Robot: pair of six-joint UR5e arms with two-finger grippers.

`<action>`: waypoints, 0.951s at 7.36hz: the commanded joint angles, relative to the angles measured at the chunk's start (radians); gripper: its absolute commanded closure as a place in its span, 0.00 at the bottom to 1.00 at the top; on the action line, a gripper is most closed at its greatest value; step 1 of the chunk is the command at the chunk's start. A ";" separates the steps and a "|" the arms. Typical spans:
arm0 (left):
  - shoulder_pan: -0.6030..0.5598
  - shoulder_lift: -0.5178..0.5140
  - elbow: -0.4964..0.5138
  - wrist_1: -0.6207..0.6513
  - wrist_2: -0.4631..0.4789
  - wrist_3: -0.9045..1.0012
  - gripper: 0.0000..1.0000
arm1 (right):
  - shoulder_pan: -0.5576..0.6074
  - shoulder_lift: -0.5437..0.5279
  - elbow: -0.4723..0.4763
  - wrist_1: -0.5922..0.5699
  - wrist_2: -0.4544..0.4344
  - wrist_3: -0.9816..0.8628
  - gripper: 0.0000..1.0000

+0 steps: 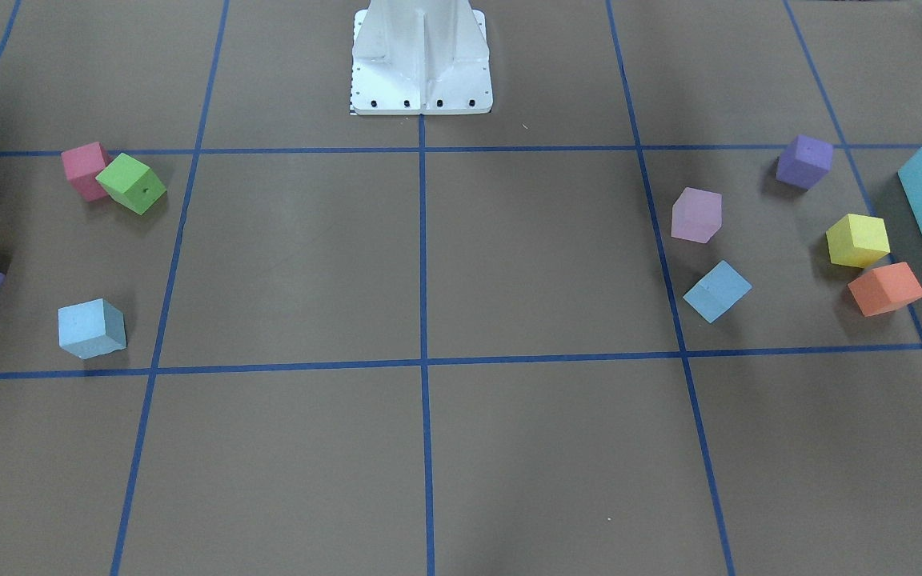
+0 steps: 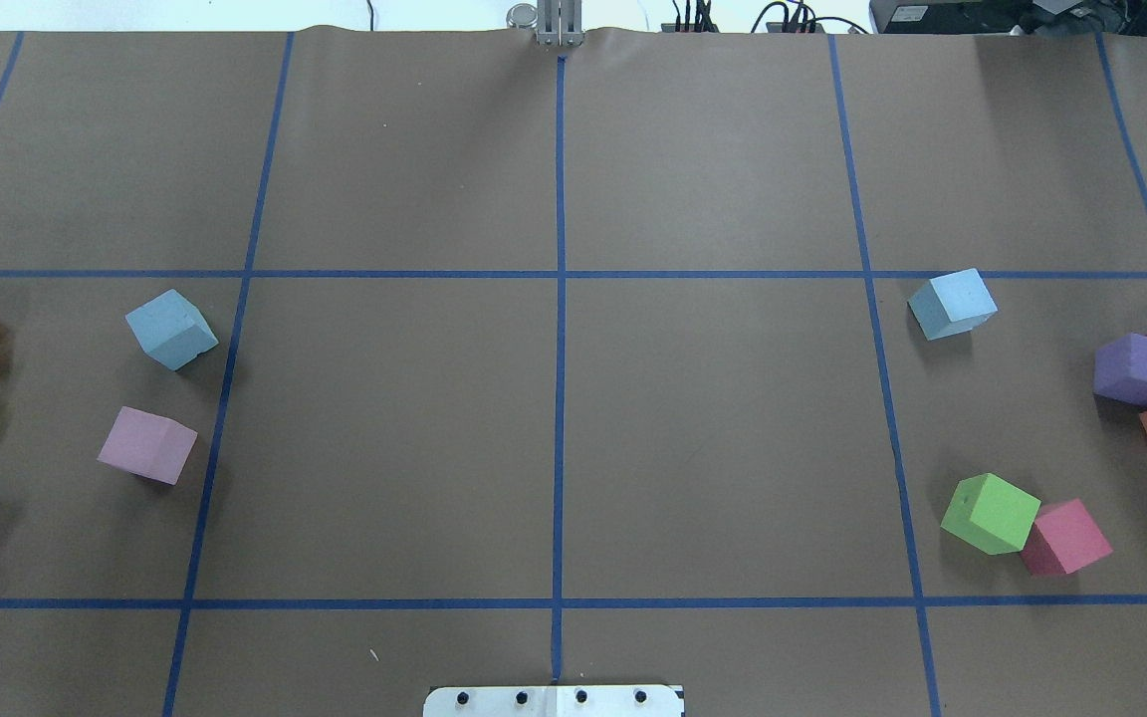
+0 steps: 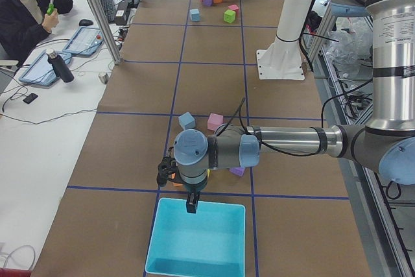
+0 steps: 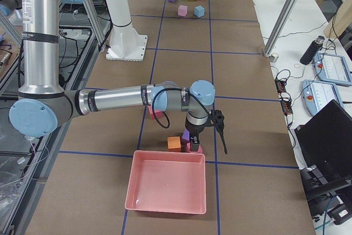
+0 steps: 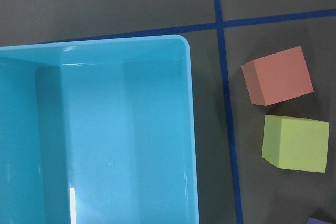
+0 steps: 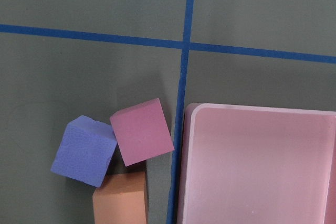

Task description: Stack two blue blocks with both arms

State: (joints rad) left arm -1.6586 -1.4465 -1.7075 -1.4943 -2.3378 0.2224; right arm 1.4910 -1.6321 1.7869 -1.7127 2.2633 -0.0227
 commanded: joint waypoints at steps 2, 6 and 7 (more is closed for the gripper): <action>-0.001 0.002 -0.017 -0.001 0.000 0.002 0.02 | -0.021 0.002 -0.001 0.001 -0.007 0.000 0.00; -0.001 0.002 -0.015 -0.030 0.000 0.002 0.02 | -0.041 0.184 -0.140 0.274 -0.019 -0.003 0.00; 0.000 0.002 -0.015 -0.030 0.000 0.002 0.02 | -0.043 0.178 -0.205 0.433 -0.015 0.000 0.00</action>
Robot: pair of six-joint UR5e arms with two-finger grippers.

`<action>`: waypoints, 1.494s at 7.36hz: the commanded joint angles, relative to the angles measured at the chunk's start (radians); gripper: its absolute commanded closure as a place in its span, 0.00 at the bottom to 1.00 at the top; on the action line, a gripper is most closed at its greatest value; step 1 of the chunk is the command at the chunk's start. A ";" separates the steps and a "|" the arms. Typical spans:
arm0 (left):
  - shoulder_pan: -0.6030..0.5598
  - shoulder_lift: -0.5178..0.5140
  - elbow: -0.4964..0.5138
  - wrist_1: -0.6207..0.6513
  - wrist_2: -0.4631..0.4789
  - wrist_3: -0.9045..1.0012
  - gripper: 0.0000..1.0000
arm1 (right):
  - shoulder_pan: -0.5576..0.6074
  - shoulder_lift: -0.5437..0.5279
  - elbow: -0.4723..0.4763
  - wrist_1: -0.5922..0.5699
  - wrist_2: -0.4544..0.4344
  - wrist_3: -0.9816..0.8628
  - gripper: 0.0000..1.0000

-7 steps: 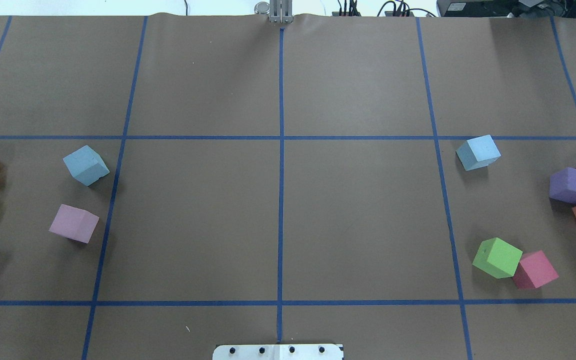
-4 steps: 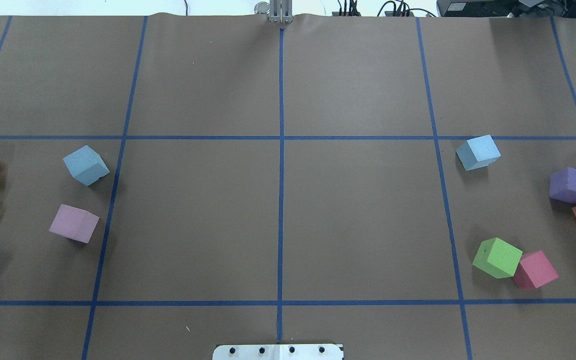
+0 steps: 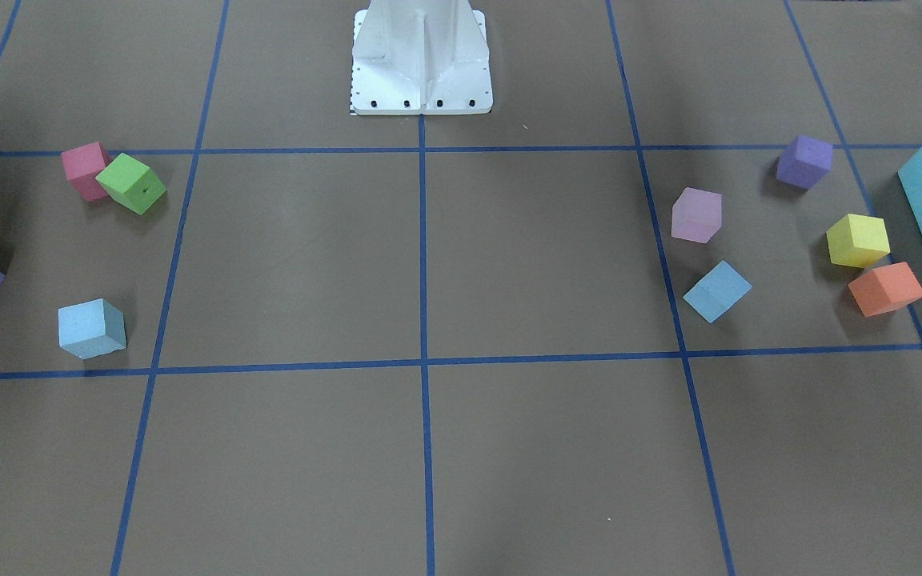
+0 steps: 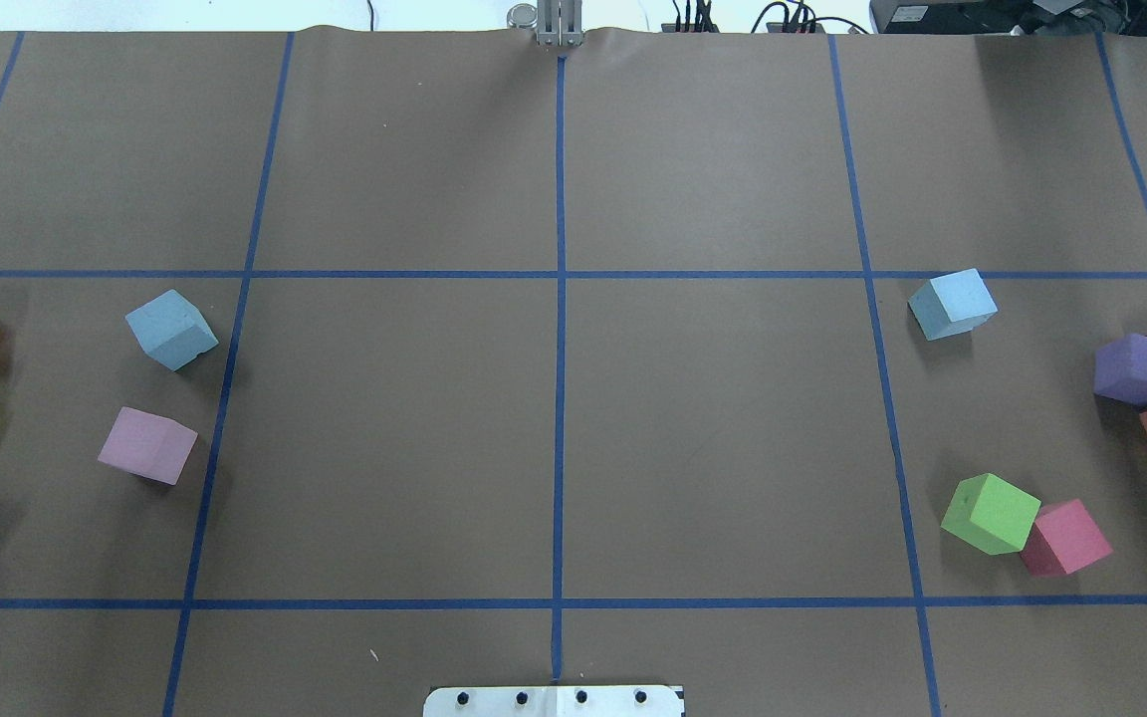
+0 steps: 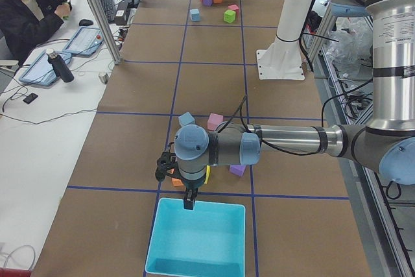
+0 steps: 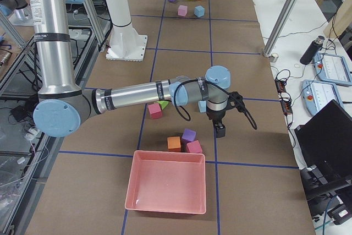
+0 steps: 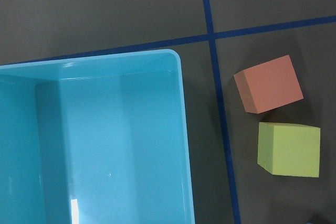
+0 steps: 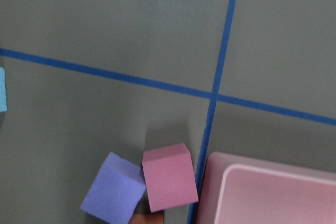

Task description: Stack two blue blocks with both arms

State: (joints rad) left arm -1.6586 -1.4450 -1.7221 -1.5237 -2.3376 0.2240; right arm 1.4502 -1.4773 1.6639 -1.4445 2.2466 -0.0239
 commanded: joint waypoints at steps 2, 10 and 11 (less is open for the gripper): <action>0.000 0.002 0.002 -0.001 0.000 0.000 0.02 | -0.033 0.053 -0.150 0.347 0.016 0.134 0.00; 0.000 0.011 0.010 -0.001 0.000 0.000 0.02 | -0.482 0.112 -0.076 0.343 -0.234 0.707 0.00; 0.000 0.012 0.010 -0.001 0.001 0.000 0.02 | -0.499 0.088 -0.063 0.345 -0.245 0.682 0.00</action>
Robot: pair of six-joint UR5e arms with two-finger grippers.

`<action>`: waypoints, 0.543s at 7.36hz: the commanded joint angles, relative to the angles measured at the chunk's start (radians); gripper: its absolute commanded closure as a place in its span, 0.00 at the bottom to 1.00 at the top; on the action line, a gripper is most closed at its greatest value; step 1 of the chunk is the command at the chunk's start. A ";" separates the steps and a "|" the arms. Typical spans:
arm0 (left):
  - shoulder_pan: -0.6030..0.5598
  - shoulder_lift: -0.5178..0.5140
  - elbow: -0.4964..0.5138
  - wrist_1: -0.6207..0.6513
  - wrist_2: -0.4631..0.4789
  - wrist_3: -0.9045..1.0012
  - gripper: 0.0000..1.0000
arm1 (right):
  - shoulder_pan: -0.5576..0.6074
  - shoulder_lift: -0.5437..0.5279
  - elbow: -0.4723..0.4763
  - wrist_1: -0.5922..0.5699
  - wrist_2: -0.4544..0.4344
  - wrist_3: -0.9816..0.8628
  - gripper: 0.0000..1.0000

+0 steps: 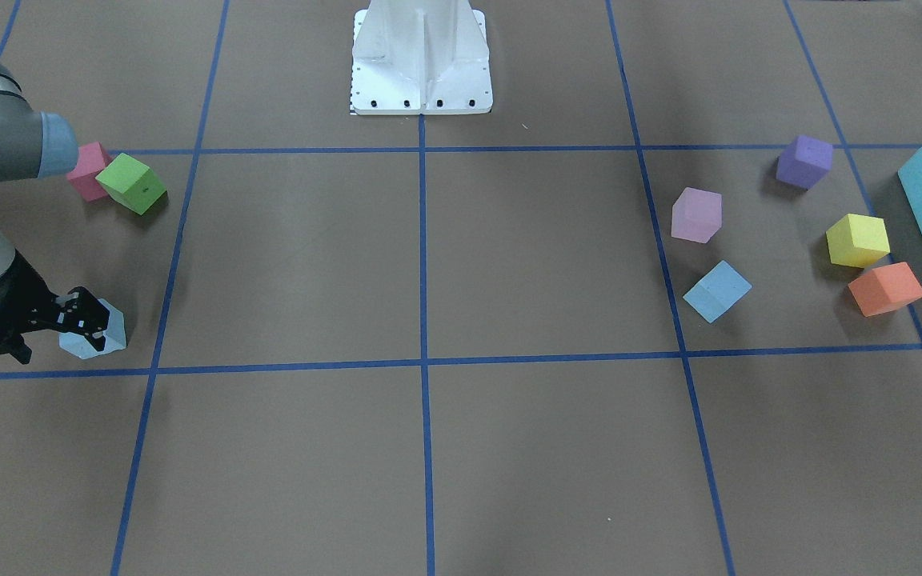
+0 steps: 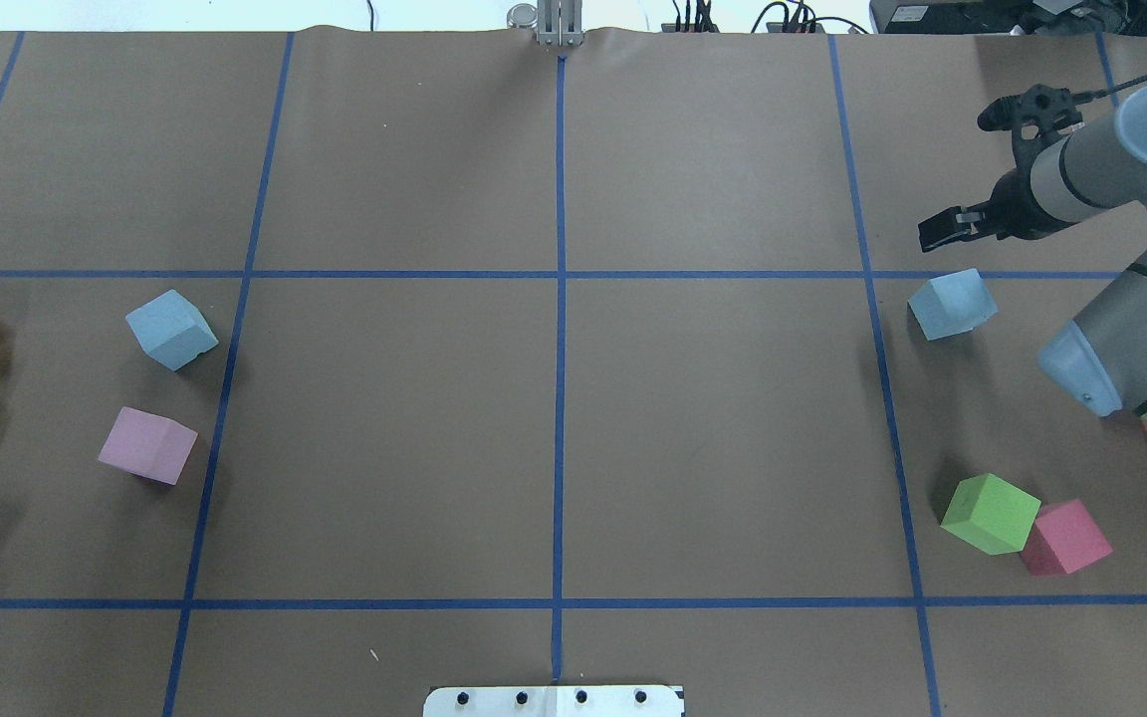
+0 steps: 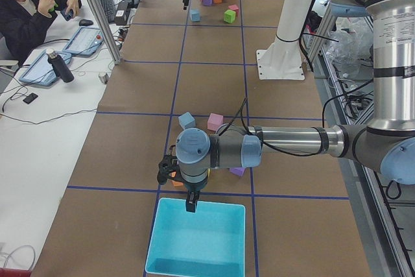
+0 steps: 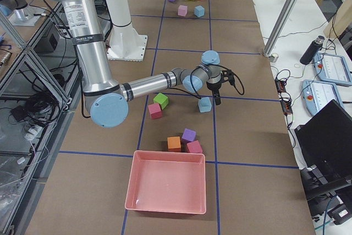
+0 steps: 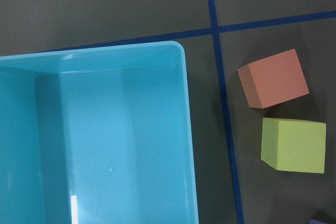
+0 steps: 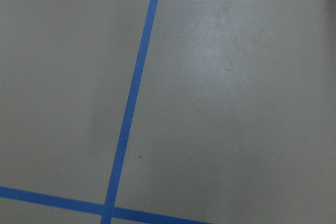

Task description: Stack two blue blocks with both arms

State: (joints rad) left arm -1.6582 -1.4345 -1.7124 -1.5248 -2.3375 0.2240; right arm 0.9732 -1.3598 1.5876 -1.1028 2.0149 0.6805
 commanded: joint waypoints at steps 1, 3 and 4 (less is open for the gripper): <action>0.000 0.002 0.000 0.000 0.000 0.000 0.02 | -0.042 -0.041 0.017 0.003 -0.015 -0.025 0.00; 0.000 0.002 0.000 0.000 0.000 -0.002 0.02 | -0.062 -0.061 0.020 0.003 -0.022 -0.044 0.00; 0.000 0.002 0.000 0.000 0.000 -0.002 0.02 | -0.080 -0.073 0.019 0.003 -0.034 -0.053 0.00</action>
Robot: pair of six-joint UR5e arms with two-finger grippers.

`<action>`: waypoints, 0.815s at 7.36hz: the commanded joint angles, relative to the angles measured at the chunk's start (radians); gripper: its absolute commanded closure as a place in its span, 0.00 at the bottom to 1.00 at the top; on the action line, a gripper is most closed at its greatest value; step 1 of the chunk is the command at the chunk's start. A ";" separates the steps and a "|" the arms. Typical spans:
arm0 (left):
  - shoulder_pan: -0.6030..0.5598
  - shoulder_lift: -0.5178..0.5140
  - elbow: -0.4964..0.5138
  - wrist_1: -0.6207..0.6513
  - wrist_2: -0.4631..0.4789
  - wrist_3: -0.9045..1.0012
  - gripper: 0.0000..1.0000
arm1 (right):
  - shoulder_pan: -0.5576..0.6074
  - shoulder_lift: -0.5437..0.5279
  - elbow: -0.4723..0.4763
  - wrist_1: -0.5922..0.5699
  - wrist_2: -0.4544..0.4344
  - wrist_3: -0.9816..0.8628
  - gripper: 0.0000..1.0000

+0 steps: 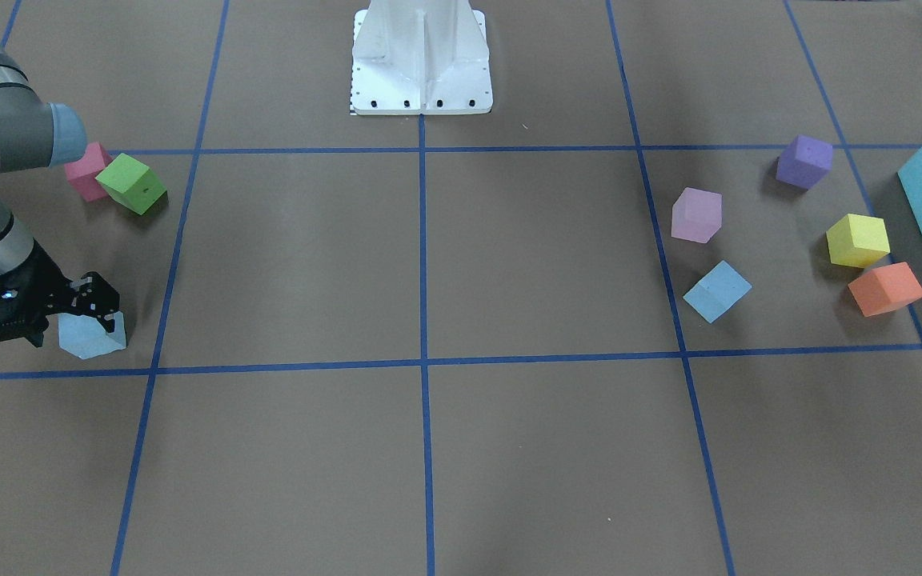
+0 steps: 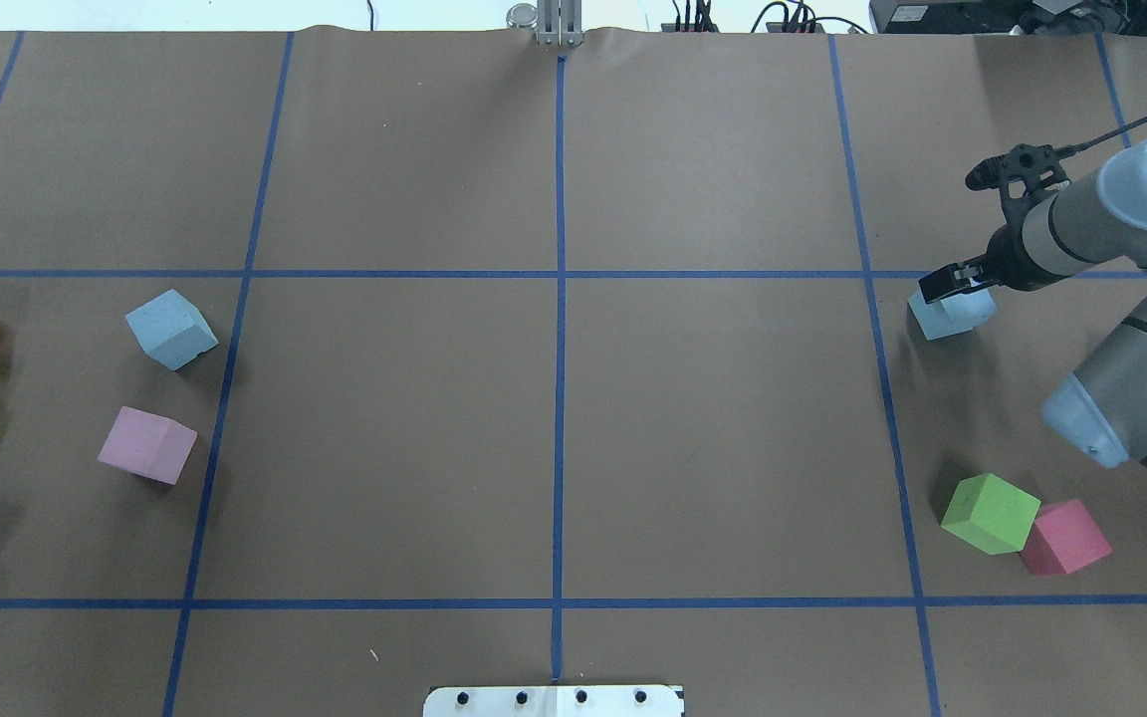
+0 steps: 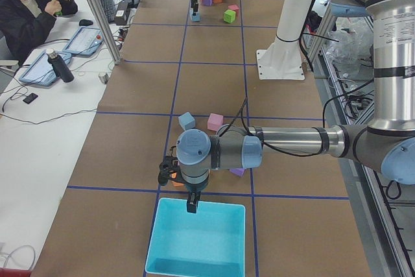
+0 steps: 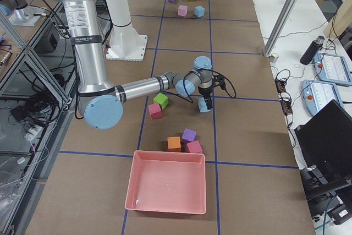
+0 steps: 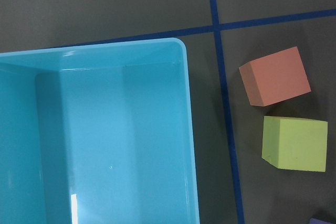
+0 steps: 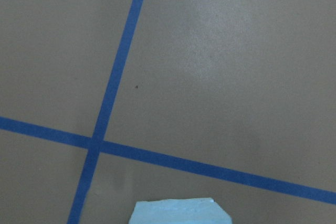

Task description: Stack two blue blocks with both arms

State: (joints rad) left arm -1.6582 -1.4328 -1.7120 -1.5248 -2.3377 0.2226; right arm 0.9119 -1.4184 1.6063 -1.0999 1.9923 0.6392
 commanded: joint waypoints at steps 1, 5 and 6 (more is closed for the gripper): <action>0.000 0.000 0.000 0.000 0.000 0.000 0.02 | -0.025 -0.028 -0.003 0.000 -0.023 -0.027 0.20; 0.000 0.000 0.000 0.002 0.001 0.000 0.02 | -0.030 0.013 0.113 -0.088 0.019 -0.032 1.00; 0.000 0.003 0.000 0.002 0.000 0.000 0.02 | -0.039 0.130 0.121 -0.204 0.011 -0.018 1.00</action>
State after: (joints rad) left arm -1.6582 -1.4317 -1.7119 -1.5238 -2.3372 0.2224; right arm 0.8812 -1.3882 1.6936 -1.1894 2.0015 0.6104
